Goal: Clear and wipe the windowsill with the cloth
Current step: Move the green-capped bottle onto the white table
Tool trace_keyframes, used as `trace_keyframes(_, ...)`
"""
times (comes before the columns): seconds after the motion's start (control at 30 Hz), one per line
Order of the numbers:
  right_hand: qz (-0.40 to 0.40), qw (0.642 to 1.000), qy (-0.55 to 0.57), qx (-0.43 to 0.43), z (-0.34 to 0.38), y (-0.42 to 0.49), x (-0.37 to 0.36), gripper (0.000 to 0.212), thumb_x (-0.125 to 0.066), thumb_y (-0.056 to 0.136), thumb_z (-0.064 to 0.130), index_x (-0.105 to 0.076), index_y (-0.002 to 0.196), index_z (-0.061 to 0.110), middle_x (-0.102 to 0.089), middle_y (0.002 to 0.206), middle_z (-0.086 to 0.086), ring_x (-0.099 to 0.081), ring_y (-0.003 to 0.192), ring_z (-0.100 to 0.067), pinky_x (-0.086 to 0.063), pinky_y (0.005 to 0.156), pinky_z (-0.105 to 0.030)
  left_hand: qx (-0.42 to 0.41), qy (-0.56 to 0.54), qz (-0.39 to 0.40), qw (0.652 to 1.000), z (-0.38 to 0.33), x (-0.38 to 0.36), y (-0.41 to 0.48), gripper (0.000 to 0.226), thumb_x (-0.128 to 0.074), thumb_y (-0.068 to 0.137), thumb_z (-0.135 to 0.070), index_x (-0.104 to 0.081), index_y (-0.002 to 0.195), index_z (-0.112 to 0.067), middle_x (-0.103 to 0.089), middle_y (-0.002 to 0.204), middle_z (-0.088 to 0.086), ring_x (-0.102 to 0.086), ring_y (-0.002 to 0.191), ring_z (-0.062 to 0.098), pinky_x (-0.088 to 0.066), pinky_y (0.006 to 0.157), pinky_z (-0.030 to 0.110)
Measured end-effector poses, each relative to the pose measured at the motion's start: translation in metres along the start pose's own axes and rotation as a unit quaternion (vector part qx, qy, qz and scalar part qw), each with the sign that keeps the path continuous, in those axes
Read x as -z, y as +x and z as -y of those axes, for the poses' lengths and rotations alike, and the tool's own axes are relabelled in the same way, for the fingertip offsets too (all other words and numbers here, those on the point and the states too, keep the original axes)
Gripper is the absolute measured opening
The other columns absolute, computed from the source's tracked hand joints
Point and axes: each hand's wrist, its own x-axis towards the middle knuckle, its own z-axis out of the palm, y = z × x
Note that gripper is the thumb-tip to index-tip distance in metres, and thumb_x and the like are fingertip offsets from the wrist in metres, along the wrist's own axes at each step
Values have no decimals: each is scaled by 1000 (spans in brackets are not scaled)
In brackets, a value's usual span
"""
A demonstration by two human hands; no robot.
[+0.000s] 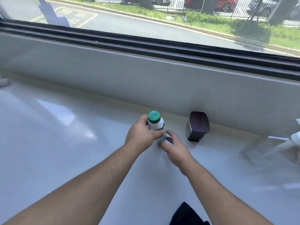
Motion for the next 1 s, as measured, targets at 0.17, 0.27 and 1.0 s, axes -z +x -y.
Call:
trace_keyframes(0.17,105,992,-67,24,26,-49,-133,68,-70,92,30,-40,151,45,-53,150,12,-59,124,-13,-51,92,-36,23,-11,-69,997,75,127,-70,54,-82,67,-57,-57,113,-46,-68,106,-21,-66,92,3,-54,74,30)
trace_keyframes(0.27,181,975,-124,42,41,-85,-241,70,-69,92,27,-39,153,42,-52,152,8,-58,127,-16,-51,97,-37,51,-34,-124,990,142,224,-129,55,-81,65,-61,-55,113,-50,-68,108,-23,-67,93,2,-57,78,33)
trace_keyframes(1.0,558,755,-345,30,-79,-447,-839,87,-68,84,31,-27,160,43,-52,150,7,-56,133,-19,-43,115,-47,348,-116,-476,799,560,556,-633,59,-76,59,-67,-51,111,-53,-66,105,-30,-65,90,-2,-47,66,27)
